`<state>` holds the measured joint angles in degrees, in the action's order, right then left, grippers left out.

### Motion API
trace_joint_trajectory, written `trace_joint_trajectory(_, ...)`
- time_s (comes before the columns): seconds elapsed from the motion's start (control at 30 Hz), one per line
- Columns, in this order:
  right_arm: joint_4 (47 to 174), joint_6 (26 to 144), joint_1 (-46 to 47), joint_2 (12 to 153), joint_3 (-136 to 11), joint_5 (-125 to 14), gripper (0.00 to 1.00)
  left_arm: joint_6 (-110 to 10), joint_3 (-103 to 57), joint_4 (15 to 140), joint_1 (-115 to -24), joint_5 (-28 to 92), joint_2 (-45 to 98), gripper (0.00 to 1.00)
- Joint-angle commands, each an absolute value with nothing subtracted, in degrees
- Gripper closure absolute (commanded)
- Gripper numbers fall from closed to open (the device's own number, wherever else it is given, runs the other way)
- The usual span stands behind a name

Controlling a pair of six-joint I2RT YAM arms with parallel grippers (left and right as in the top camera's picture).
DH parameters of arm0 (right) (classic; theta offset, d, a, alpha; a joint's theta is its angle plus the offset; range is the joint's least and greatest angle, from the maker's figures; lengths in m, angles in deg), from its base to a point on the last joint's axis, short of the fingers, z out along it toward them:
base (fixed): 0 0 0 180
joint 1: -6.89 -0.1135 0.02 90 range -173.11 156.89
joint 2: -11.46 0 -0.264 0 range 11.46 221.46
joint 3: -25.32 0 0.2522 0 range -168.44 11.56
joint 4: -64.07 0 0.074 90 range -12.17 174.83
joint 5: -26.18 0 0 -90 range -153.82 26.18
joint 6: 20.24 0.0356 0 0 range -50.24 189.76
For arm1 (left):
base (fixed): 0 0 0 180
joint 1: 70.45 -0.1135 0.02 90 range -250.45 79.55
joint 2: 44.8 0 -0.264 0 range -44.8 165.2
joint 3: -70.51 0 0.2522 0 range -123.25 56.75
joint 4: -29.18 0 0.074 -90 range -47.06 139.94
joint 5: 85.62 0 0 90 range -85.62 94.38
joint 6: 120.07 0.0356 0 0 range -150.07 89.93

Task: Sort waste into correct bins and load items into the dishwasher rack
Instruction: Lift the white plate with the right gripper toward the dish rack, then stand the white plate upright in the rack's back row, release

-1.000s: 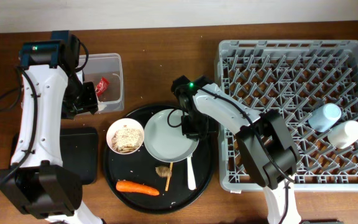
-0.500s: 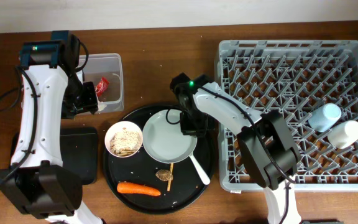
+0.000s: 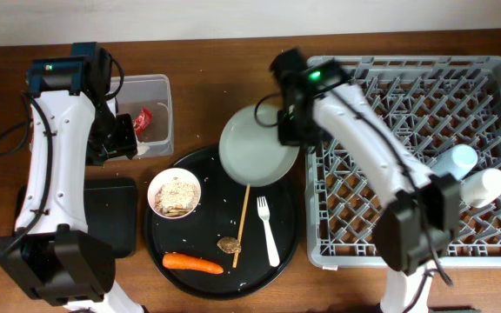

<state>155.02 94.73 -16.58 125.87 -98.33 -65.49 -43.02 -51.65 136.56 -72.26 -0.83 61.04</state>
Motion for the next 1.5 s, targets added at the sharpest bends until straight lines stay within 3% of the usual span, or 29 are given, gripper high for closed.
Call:
trace_joint_trajectory(0.0, 157.34, 89.44, -13.69, 118.48, -105.02, -70.49, 0.96, -43.53, -52.00, 136.46, -72.34, -1.46, 60.08, 0.48)
trace_joint_trajectory(0.37, 155.61, 83.89, 3.18, 111.57, -109.63, -101.14, 0.96, -43.55, -52.00, 136.19, -72.32, -1.44, 60.08, 0.48)
trace_joint_trajectory(0.63, 141.88, 71.67, 16.62, 112.58, -109.08, -102.51, 0.96, -43.55, -52.00, 136.00, -72.21, -0.79, 60.08, 0.48)
trace_joint_trajectory(1.27, 126.71, 70.25, 19.62, 120.49, -86.33, -107.43, 0.96, -43.55, -52.00, 136.19, -72.06, -0.79, 60.08, 0.48)
trace_joint_trajectory(1.47, 124.46, 72.15, 19.71, 119.55, -85.91, -111.54, 0.96, -43.55, -52.00, 136.24, -72.06, -0.79, 60.08, 0.48)
